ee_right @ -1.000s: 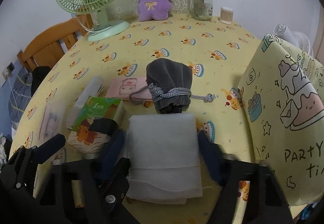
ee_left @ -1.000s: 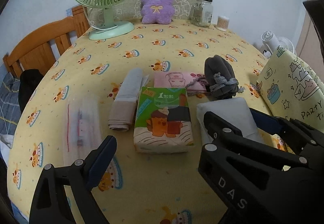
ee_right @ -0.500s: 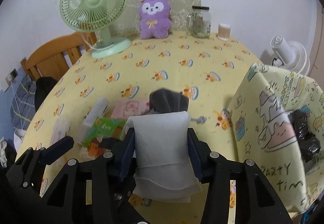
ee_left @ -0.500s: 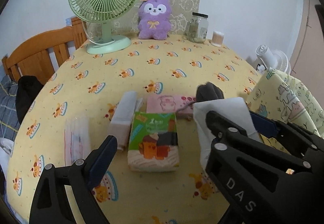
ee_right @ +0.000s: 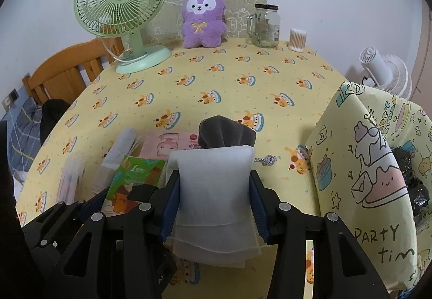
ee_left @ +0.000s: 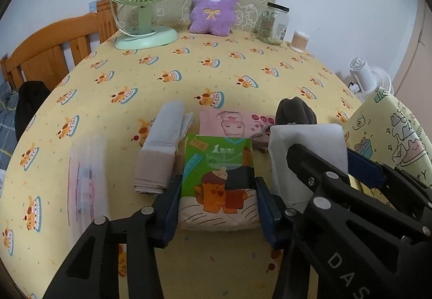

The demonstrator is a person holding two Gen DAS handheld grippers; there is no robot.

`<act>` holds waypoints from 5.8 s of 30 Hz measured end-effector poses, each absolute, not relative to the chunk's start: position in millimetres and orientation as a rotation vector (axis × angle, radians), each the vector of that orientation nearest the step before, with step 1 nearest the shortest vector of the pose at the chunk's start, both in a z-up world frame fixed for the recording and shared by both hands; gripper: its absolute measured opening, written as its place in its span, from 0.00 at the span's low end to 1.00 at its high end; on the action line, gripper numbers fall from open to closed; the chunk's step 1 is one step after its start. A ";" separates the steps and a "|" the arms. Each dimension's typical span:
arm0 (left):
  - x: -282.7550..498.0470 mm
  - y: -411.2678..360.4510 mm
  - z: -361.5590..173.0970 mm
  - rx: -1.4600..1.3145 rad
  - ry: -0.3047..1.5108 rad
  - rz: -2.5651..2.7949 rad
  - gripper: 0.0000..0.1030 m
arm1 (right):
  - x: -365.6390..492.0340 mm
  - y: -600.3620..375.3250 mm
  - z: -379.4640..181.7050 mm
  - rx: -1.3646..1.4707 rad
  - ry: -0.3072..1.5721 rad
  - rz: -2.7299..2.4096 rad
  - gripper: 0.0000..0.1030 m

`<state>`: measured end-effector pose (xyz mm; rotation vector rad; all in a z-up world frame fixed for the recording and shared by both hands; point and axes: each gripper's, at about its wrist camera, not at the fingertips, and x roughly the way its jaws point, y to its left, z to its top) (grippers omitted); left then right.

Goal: Organize soft objects
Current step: 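Grasp the green tissue pack with the left gripper while the right grasps the white towel, then carry the tissue pack and white towel over the gift box with both grippers, then open both grippers to drop the tissue pack and towel into the gift box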

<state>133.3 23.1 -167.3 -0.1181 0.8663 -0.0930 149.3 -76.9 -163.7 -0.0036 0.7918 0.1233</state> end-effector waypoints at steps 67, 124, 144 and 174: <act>86.4 -57.4 -24.8 -0.005 0.576 -0.174 0.50 | 89.3 -150.6 -28.3 0.030 0.565 0.113 0.50; 127.9 -208.7 -79.8 0.200 0.741 -0.400 0.80 | 116.4 -306.0 -92.6 0.153 0.693 -0.104 0.50; 147.2 -218.6 -84.1 0.229 0.786 -0.422 0.81 | 142.2 -313.6 -98.7 0.148 0.713 -0.094 0.69; 111.4 -185.9 -51.5 0.186 0.694 -0.433 0.81 | 102.1 -280.0 -57.3 0.039 0.601 -0.135 0.86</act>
